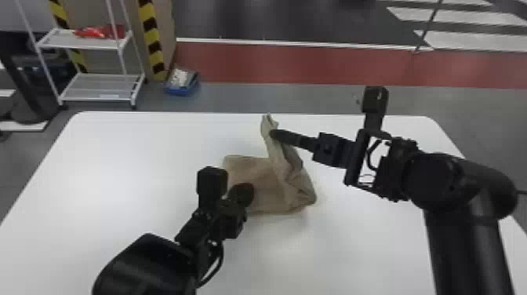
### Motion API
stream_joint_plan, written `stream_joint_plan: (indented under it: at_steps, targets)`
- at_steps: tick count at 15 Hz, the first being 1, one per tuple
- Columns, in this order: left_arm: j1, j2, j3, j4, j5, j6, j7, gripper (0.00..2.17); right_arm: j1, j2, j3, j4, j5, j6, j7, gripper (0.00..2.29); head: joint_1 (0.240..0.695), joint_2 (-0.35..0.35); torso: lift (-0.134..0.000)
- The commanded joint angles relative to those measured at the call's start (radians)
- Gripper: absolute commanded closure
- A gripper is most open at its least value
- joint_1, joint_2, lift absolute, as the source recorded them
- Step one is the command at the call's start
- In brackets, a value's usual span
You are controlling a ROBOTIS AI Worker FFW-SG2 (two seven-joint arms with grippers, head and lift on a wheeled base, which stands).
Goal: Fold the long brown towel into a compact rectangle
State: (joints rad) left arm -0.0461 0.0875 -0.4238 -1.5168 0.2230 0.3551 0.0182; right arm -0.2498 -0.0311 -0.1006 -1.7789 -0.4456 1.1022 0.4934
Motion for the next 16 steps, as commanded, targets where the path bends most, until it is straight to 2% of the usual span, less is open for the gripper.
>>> stream_joint_plan:
  at_steps: [1, 3, 7, 12, 16]
  targets:
    - [0.04, 0.009, 0.042, -0.063, 0.021, 0.0, -0.023, 1.76, -0.011, -0.004, 0.001, 0.01, 0.001, -0.026, -0.006, 1.3, 0.695, -0.072, -0.121]
    - [0.063, 0.012, 0.094, -0.123, 0.029, 0.055, -0.057, 1.76, -0.011, -0.006, -0.021, 0.01, -0.016, -0.026, -0.01, 1.3, 0.695, -0.068, -0.121]
    - [0.061, 0.014, 0.148, -0.118, 0.035, 0.111, -0.127, 1.76, -0.032, -0.007, -0.03, 0.006, -0.031, -0.026, -0.027, 1.3, 0.695, -0.057, -0.121]
    - [0.083, 0.026, 0.197, -0.12, 0.035, 0.129, -0.149, 1.76, -0.054, -0.013, -0.027, 0.0, -0.035, -0.023, -0.035, 1.3, 0.695, -0.036, -0.121]
    - [0.081, 0.024, 0.189, -0.114, 0.03, 0.138, -0.153, 1.76, -0.057, -0.009, 0.009, 0.0, -0.042, 0.002, -0.035, 1.3, 0.695, -0.017, -0.121]
